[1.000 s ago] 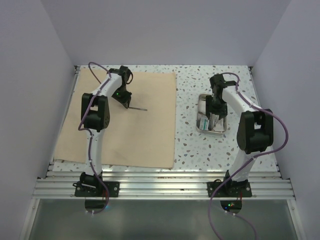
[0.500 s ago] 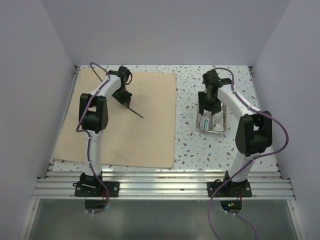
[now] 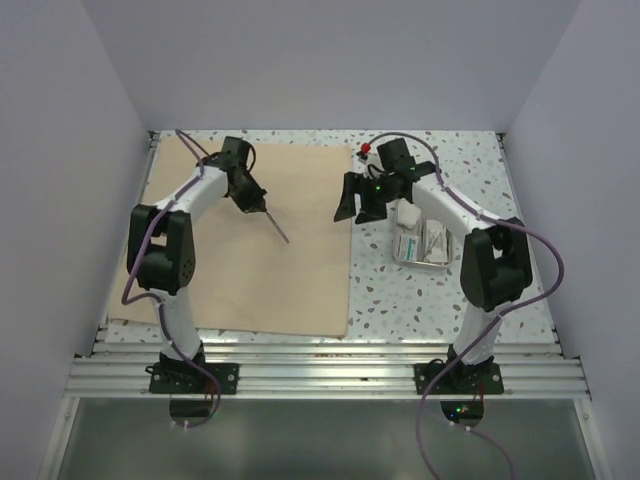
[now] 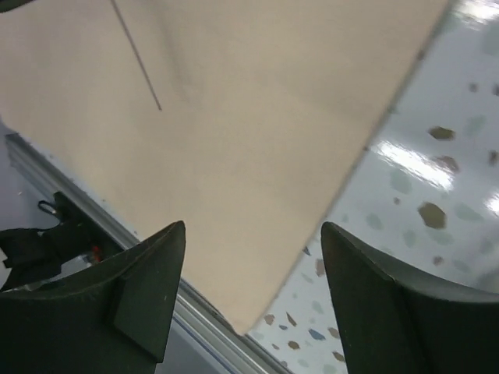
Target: Prepare the surgical pack
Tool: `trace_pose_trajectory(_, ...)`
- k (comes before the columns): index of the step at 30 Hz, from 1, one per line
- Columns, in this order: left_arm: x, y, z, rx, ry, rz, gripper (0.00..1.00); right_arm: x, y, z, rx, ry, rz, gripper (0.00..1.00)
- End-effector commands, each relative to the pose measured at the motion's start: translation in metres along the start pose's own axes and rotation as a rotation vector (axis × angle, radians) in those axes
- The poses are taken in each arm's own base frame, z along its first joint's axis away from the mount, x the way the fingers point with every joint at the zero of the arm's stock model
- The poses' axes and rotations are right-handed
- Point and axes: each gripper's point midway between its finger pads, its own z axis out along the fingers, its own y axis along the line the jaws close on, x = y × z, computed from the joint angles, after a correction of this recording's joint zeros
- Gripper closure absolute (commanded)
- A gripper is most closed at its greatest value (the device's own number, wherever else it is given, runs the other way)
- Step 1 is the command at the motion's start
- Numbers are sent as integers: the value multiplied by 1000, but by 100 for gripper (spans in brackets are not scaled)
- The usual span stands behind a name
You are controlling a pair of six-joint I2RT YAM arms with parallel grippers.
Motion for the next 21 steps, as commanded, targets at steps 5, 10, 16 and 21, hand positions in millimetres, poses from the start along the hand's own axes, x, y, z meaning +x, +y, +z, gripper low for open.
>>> trace_pose_trajectory(5,33,-31,-57,202,-22,170,100,19,95,42,-347,98,-66,22)
trace_pose_trajectory(10,76,-34,-75,241,31,219,100,40,123,62,-366,156,-108,22)
trace_pose_trajectory(16,100,-35,-98,296,46,232,100,61,137,73,-361,185,-98,28)
trace_pose_trajectory(21,103,-36,-112,343,33,229,100,76,129,76,-334,210,-36,63)
